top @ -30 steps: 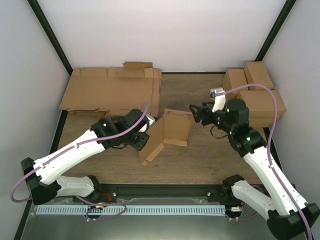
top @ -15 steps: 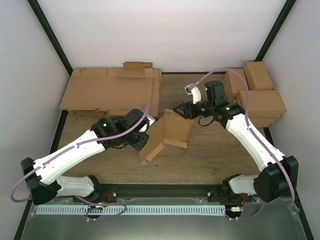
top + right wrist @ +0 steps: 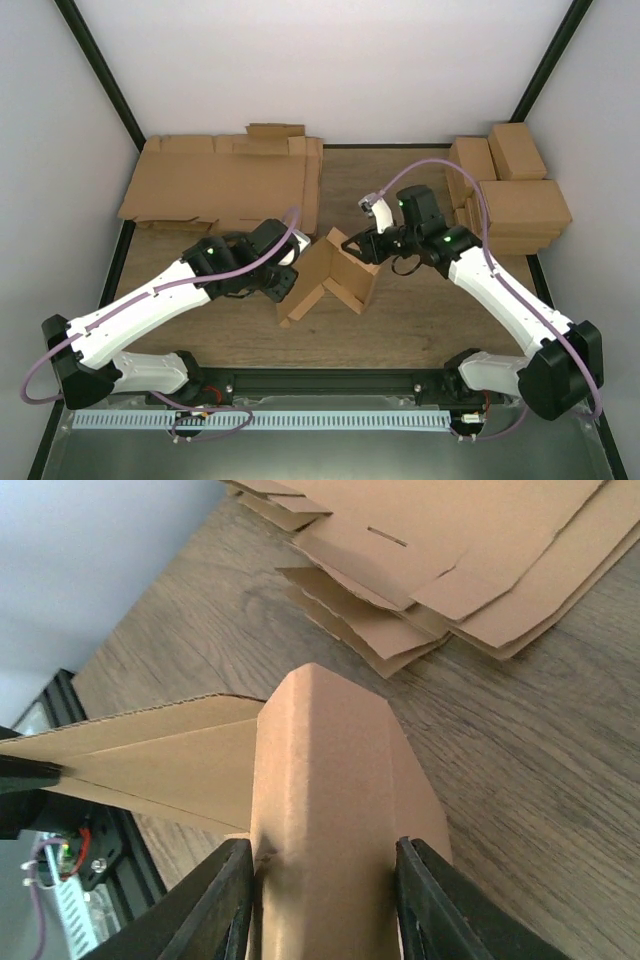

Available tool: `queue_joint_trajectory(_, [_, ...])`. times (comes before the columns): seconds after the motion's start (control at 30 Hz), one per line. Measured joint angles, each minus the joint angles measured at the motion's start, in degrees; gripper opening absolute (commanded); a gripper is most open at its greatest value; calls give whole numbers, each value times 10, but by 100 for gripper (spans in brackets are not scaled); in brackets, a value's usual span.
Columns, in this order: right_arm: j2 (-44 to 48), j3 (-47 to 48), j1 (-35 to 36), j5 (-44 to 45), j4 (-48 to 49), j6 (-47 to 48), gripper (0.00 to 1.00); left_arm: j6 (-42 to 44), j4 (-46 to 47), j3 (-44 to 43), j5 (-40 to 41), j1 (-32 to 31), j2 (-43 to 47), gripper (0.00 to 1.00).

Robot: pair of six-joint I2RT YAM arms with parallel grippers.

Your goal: Fold the paper box

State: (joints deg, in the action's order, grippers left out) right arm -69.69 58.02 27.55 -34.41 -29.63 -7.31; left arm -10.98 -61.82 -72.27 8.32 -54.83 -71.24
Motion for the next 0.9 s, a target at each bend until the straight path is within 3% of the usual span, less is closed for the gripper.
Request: queue_joint_trajectory(0.9, [14,14,212,438,-47,-12,41,-23,15,-8,-14,-8,-16,6])
